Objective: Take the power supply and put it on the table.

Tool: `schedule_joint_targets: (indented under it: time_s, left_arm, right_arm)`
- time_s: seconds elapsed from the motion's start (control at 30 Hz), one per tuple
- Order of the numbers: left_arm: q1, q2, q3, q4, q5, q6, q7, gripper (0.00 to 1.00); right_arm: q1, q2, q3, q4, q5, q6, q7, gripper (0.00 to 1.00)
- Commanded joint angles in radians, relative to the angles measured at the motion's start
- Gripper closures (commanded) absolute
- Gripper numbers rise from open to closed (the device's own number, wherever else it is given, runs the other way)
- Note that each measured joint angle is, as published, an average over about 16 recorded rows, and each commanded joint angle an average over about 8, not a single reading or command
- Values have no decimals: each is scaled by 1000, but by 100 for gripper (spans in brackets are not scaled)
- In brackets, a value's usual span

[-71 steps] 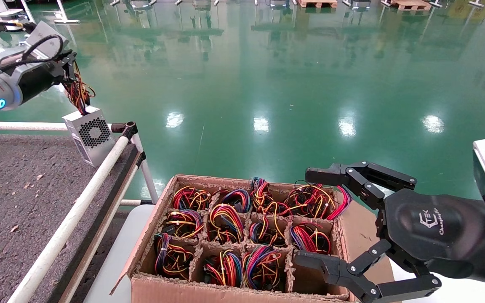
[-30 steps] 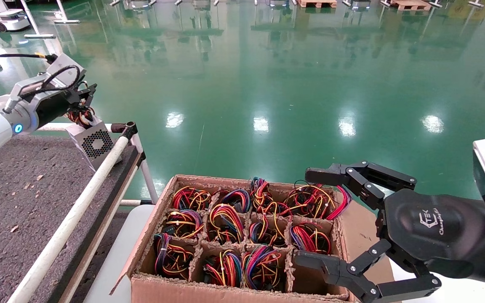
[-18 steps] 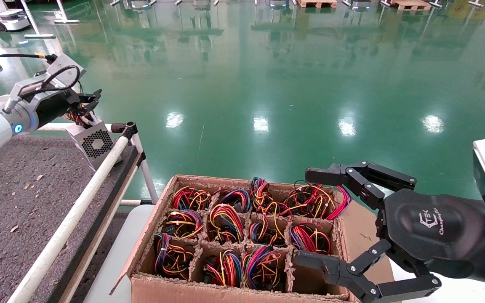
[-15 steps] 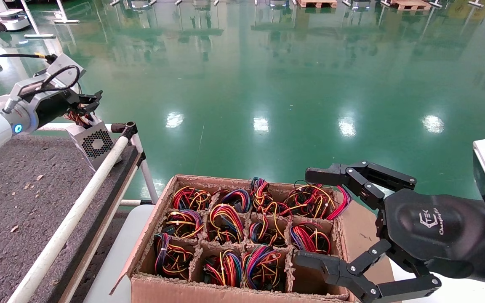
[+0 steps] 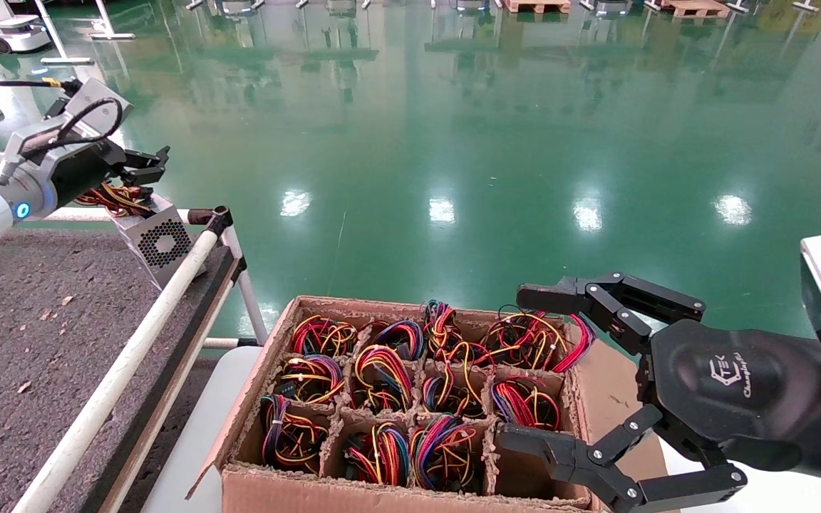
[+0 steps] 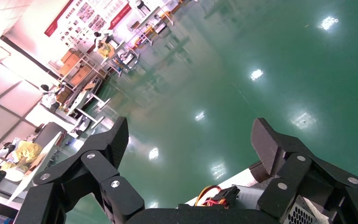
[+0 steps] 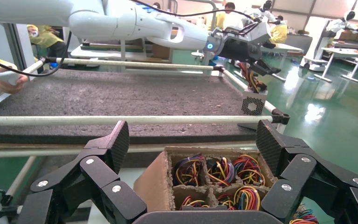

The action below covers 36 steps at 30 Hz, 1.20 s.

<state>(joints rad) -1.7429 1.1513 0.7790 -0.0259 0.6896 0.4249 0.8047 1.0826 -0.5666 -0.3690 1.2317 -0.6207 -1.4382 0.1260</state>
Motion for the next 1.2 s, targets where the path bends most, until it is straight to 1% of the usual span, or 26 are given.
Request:
schedule_joint_targets:
  time_s: [0.03,0.13,0.23,0.43,0.57,0.67,0.8,1.2]
  left_arm:
    - [3,-2,-3,-8,-4,-4,9,0]
    - [5,-7,-19,-14,-27,6,-3,0]
    - [3,-13,-41,-13,-59,23,-37,0]
    - [-14,-24,-92,18,-134,64,-165,0]
    - [-28,-27,-110,50,-159,90,-264,0]
    - [-37,-27,-112,69,-161,107,-326,0]
    - [-57,-18,-103,82,-145,103,-378,0]
    - [-207,22,-54,53,-69,58,-463,0]
  right_arm:
    - [0,0,0,0,0,0,0,0]
    - [0,0,0,0,0,0,0,0]
    - [0,0,0,0,0,0,0,0]
    - [0,0,0,0,0,0,0,0]
    - [0,0,0,0,0,0,0,0]
    - [0,0,0,0,0,0,0,0]
    - [0,0,0,0,0,0,0,0]
    - [0,0,0,0,0,0,0,0]
